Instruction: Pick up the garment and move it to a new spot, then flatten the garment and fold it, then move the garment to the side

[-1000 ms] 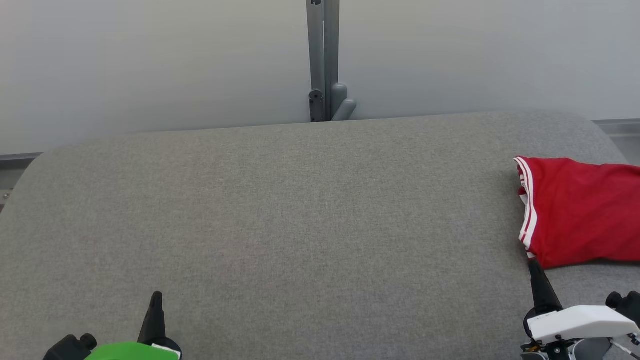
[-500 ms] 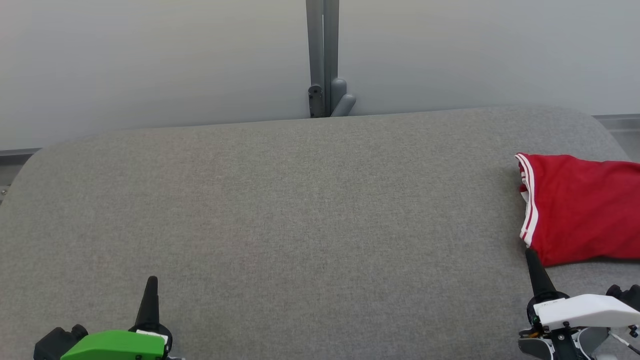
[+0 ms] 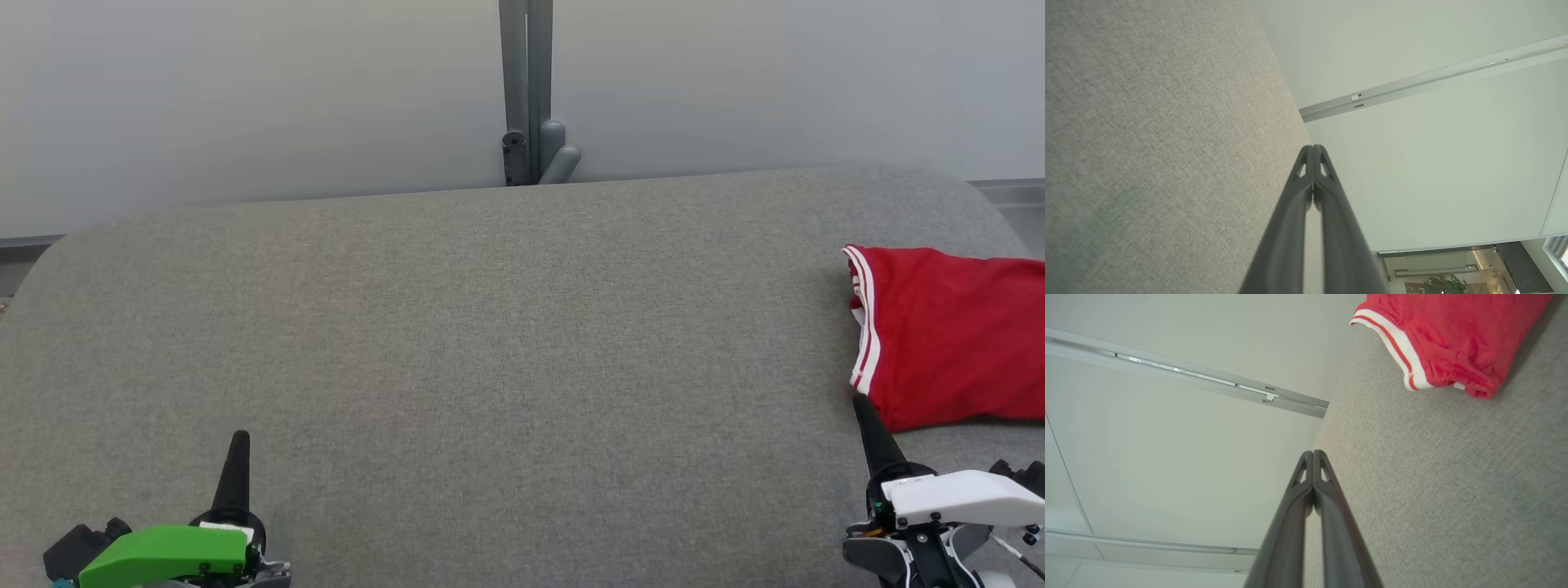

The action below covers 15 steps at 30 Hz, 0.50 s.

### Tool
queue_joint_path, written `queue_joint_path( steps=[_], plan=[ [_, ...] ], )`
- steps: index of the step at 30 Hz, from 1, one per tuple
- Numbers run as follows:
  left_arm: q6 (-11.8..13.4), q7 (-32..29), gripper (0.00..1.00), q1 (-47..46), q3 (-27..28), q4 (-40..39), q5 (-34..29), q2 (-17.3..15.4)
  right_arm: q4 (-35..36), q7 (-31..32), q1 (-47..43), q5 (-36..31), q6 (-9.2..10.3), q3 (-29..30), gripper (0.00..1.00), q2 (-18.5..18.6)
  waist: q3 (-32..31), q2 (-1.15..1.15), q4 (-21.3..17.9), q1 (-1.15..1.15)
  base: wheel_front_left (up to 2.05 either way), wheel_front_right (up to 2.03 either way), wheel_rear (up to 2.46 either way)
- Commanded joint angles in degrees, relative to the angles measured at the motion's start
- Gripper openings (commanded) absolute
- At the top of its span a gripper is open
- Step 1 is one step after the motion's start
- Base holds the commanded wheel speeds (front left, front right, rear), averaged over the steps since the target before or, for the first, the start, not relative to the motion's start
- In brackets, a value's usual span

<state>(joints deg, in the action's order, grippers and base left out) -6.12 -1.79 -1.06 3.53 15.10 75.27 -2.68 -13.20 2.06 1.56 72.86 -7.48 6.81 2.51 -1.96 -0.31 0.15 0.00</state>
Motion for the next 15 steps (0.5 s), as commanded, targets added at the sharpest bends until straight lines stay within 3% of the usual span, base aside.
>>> queue_joint_path(
  steps=[1, 15],
  plan=[
    [-0.49, -0.27, 0.0, -1.63, 0.3, -0.59, 1.2, -0.25, 0.45, 0.46, 1.23, 1.24, -0.04, 0.02, 0.0, 0.35, 0.06, 0.21, 0.0, 0.0, 0.0, 0.0, 0.0],
    [-0.93, -2.12, 0.0, -2.86, 1.33, -1.25, 7.94, -0.28, 0.38, 2.33, 2.45, 8.99, -0.03, 0.0, 0.0, 0.43, 0.83, 0.25, -0.06, 0.0, 0.0, 0.0, 0.0]
  ],
)
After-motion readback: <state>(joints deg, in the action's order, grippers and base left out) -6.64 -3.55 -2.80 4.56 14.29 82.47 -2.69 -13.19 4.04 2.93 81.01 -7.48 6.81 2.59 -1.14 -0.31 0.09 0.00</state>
